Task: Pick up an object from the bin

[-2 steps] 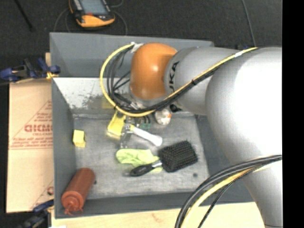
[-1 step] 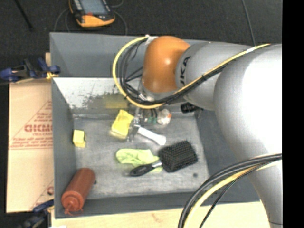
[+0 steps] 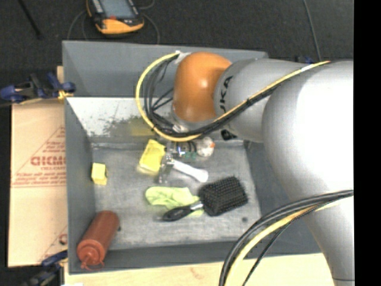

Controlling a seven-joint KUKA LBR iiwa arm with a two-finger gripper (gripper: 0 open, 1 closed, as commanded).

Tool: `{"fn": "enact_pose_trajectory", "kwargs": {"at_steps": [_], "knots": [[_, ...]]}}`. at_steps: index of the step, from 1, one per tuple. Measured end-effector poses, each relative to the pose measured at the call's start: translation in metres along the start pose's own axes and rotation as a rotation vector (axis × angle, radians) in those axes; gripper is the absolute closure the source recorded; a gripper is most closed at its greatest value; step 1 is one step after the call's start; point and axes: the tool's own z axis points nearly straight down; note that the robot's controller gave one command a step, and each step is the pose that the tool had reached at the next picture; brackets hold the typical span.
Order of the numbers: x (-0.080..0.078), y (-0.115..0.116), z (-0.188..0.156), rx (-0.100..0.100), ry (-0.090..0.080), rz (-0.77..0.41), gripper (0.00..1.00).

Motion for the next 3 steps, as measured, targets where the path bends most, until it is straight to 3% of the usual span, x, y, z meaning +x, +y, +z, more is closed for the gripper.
{"fn": "enact_pose_trajectory", "kwargs": {"at_steps": [1,3], "knots": [[0.0013,-0.0142,0.001,-0.005,-0.002,0.493,1.0],[0.0011,-0.0141,0.0008,-0.004,-0.002,0.492,1.0]]}}
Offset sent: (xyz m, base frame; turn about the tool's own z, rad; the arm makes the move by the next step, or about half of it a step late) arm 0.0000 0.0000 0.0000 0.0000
